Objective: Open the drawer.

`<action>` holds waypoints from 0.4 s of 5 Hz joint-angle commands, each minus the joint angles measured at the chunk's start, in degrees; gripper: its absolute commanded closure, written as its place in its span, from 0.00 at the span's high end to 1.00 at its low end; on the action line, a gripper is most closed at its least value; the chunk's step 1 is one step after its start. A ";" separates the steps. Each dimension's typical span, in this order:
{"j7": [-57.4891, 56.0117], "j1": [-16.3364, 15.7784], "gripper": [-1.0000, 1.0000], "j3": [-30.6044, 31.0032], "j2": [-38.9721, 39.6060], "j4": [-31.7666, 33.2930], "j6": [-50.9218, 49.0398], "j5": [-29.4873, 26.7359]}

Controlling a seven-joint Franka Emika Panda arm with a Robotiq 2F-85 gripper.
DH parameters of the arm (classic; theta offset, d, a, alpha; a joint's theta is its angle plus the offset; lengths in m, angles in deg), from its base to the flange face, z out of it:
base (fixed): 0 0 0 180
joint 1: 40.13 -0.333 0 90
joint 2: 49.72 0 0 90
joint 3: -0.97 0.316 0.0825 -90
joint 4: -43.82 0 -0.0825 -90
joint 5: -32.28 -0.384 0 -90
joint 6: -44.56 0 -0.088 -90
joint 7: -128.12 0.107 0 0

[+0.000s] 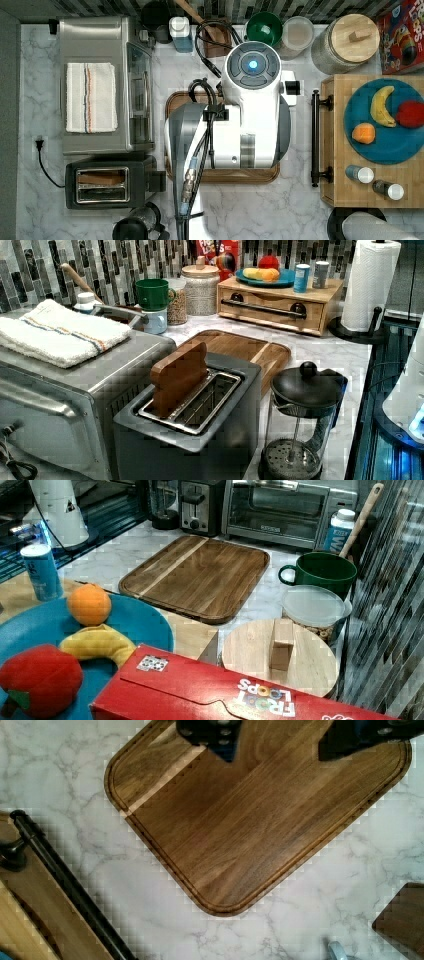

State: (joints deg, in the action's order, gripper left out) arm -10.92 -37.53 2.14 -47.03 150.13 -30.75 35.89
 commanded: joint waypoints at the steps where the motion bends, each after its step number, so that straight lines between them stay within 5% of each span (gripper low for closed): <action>1: -0.09 0.28 1.00 -0.11 0.01 0.01 0.06 0.03; 2: -1.36 0.19 1.00 0.14 -2.42 4.59 3.79 2.33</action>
State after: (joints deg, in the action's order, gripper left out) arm -11.00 -37.24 2.18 -47.00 152.65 -28.26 37.41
